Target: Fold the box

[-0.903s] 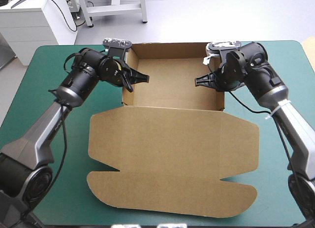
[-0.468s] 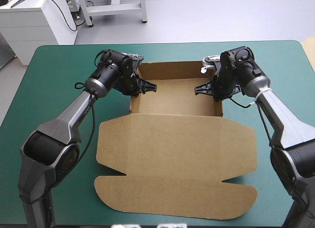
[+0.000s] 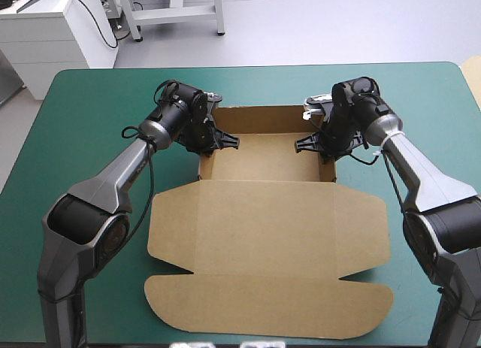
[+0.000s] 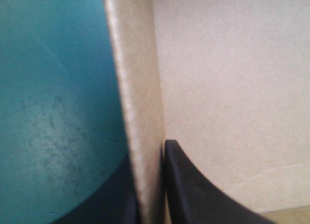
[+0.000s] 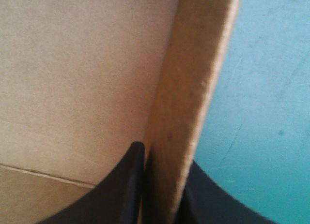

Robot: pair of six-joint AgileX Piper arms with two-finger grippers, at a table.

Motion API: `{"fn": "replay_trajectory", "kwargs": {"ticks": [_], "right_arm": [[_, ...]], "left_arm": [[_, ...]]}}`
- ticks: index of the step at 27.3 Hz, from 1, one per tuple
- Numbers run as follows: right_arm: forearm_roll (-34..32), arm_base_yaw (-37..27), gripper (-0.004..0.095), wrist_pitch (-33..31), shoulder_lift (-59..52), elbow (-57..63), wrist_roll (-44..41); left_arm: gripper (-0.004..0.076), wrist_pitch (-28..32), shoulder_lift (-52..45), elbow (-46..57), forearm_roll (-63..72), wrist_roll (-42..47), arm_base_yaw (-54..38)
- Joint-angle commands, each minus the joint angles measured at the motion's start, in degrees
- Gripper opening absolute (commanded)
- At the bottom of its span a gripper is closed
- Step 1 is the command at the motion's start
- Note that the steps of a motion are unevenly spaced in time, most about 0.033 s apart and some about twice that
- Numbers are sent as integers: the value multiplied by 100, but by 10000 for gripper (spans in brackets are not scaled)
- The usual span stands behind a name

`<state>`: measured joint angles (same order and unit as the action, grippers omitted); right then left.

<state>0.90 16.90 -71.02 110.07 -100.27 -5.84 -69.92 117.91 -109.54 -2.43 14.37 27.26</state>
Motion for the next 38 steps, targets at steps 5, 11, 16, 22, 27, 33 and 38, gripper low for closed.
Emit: {"fn": "replay_trajectory", "kwargs": {"ticks": [5, 11, 16, 22, 27, 33, 38], "right_arm": [[272, -290, 595, -37, -315, -163, 234], [288, -314, 704, -37, -315, -241, 222], [324, -314, 704, -37, -442, -612, 172], [154, -314, 704, -37, -1040, -833, 36], [9, -314, 704, -37, -1641, -728, -76], [159, -314, 704, -21, -1918, -281, -87], [282, -314, 704, 646, -1784, 291, -129]], "left_arm": [[457, -392, -274, -174, 33, -62, 14], [516, -392, -274, -283, -246, -62, 2], [500, -392, -342, -688, -668, -161, -57], [183, -401, -950, -847, -706, -602, -45], [-8, -401, -1647, -732, -698, -871, -45], [-8, -401, -3563, 615, -561, -1106, 259], [-8, -401, -5097, 2154, -760, -1122, 269]]}}
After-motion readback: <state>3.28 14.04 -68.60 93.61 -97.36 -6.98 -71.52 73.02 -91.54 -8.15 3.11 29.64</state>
